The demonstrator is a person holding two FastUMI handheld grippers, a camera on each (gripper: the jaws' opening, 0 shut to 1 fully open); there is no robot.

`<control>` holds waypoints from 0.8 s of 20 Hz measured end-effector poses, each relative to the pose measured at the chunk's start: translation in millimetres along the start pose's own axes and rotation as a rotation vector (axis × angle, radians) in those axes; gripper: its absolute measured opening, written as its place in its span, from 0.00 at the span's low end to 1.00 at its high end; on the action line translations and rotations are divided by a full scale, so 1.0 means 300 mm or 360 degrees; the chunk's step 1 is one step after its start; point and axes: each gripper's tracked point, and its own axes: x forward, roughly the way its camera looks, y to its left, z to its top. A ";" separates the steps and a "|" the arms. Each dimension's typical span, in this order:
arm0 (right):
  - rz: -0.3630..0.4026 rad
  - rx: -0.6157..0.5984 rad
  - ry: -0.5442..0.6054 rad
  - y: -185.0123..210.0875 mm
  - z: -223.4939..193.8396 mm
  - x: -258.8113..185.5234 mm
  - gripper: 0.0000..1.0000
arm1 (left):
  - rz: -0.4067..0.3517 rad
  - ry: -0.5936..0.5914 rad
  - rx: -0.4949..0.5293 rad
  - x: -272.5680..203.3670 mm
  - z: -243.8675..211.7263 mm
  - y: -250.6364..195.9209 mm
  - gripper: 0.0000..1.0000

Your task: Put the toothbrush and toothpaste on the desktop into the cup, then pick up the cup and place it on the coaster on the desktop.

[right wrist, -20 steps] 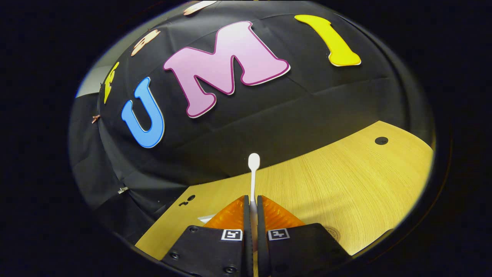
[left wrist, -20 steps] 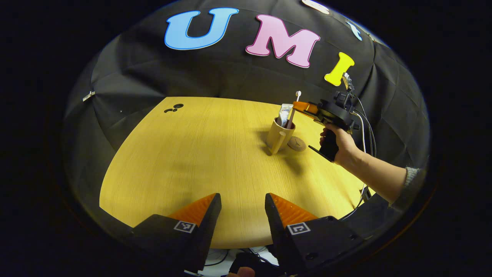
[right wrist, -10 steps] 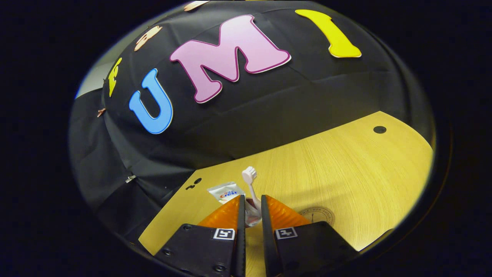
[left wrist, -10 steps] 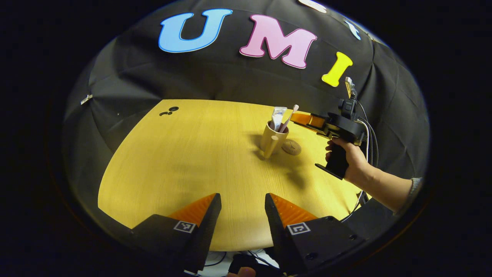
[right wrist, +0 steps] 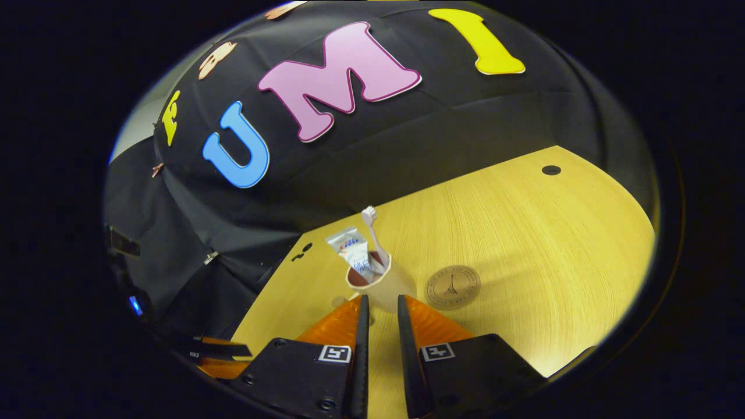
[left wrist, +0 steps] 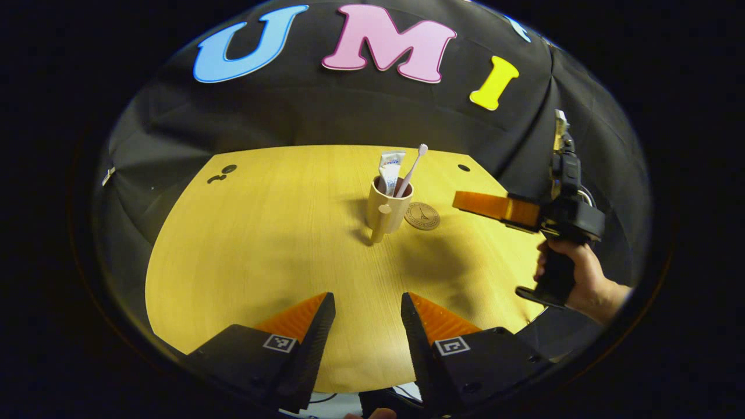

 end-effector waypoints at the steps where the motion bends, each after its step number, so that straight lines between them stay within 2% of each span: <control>1: 0.0009 -0.0007 0.0027 -0.005 -0.024 -0.040 0.15 | -0.0014 0.0038 0.0015 0.028 0.012 -0.010 0.71; 3: 0.0019 -0.0003 0.0071 -0.025 -0.066 -0.112 0.49 | -0.0018 0.0083 0.0047 0.084 0.040 -0.026 0.71; 4: 0.0027 0.0004 0.0095 -0.036 -0.084 -0.146 0.14 | -0.0029 0.0097 0.0056 0.112 0.056 -0.034 0.71; 5: 0.0024 0.0000 0.0117 -0.053 -0.101 -0.175 0.32 | -0.0044 0.0119 0.0062 0.140 0.072 -0.045 0.71; 8: 0.0000 -0.0085 0.0176 -0.122 -0.134 -0.267 0.32 | -0.0031 0.0193 0.0106 0.234 0.110 -0.054 0.71; 12: -0.0034 -0.0102 0.0217 -0.201 -0.160 -0.360 0.32 | -0.0003 0.0275 0.0215 0.353 0.147 -0.052 0.71; 16: -0.0098 -0.0078 0.0228 -0.281 -0.177 -0.420 0.32 | -0.0022 0.0392 0.0252 0.443 0.161 -0.058 0.70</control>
